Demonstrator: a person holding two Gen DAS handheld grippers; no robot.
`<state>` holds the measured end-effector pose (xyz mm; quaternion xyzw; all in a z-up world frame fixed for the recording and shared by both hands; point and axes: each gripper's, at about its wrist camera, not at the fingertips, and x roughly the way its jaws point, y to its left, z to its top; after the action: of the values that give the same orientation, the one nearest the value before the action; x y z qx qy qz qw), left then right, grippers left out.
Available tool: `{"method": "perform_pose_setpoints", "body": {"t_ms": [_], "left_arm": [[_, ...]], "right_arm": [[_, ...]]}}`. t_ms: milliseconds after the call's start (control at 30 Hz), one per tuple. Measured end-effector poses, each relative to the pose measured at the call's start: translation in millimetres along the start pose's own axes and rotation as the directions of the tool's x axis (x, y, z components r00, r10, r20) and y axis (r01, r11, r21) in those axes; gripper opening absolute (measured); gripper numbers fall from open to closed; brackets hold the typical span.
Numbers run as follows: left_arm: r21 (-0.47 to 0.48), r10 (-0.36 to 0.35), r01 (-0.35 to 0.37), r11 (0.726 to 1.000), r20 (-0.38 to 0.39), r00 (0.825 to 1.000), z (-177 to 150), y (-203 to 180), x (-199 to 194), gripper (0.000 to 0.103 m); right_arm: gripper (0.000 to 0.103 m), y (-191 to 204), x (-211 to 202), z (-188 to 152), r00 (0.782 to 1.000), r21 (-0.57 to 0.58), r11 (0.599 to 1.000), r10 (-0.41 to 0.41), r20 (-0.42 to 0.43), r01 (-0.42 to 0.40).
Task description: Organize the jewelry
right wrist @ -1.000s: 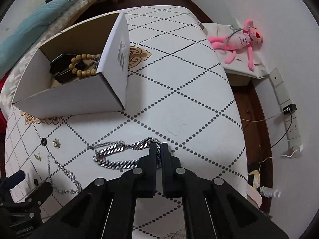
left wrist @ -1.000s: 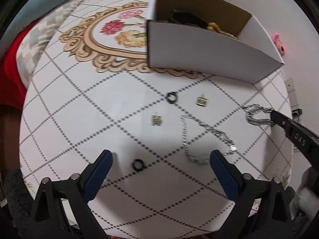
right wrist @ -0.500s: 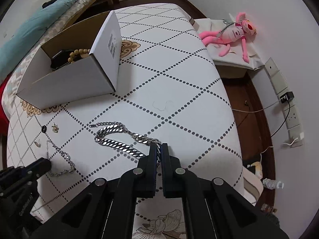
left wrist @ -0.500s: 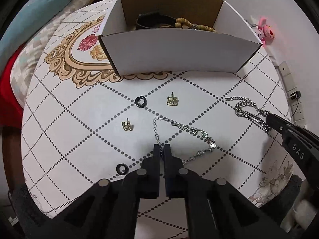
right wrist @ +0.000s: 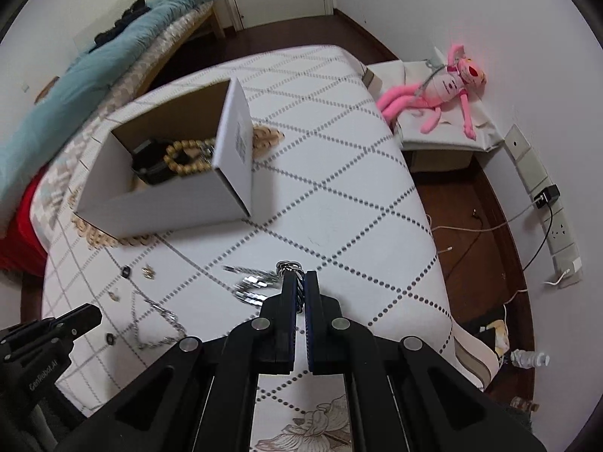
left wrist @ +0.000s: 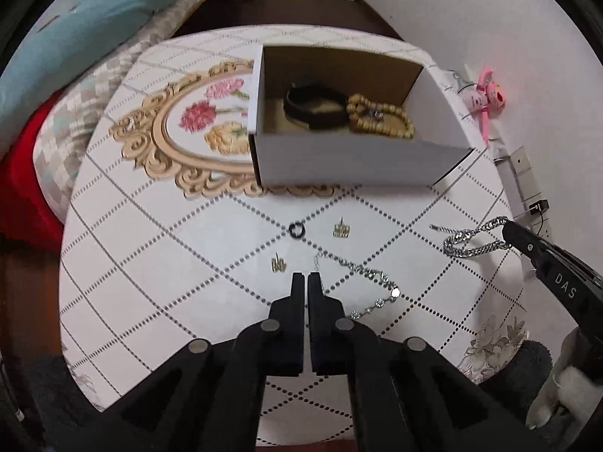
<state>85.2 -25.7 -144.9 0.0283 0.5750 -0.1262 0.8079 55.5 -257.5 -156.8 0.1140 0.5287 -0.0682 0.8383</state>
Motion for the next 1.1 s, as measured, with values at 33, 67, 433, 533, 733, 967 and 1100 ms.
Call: {"method": "perform_pose_setpoints", "body": {"t_ms": [33,67,433,533,733,967,1100], "left_arm": [[0.024,-0.024,0.024,0.999,0.011,1.000,1,-9,2,0.001],[0.054,-0.049,0.048,0.997,0.015,0.999,2,-14,3,0.005],[0.366,0.018,-0.002,0.930,-0.042,0.999,-19,-76,50,0.058],[0.424,0.088,-0.065,0.903,-0.035,0.996,-23,-88,63,0.059],[0.405,0.027,-0.020,0.914,-0.012,1.000,-18,-91,65,0.003],[0.302,-0.049,0.049,0.952,-0.008,0.999,-9,-70,56,0.000],[0.209,-0.112,0.108,0.972,0.007,0.994,-3,-50,36,0.000]], "right_arm": [[0.004,1,-4,2,1.000,0.001,1.000,0.006,0.009,-0.006],[0.004,2,-7,3,1.000,-0.002,1.000,0.012,0.016,-0.012],[0.004,-13,1,-6,1.000,0.033,0.999,0.008,-0.023,-0.007],[0.004,-20,5,-10,0.999,0.051,0.999,0.003,-0.035,-0.001],[0.004,-31,14,-17,0.998,0.085,0.996,-0.003,-0.062,0.008],[0.004,-34,13,-18,0.998,0.105,0.994,0.028,-0.062,-0.021],[0.004,-28,2,-14,0.997,0.113,0.992,0.063,-0.038,-0.059]]}}
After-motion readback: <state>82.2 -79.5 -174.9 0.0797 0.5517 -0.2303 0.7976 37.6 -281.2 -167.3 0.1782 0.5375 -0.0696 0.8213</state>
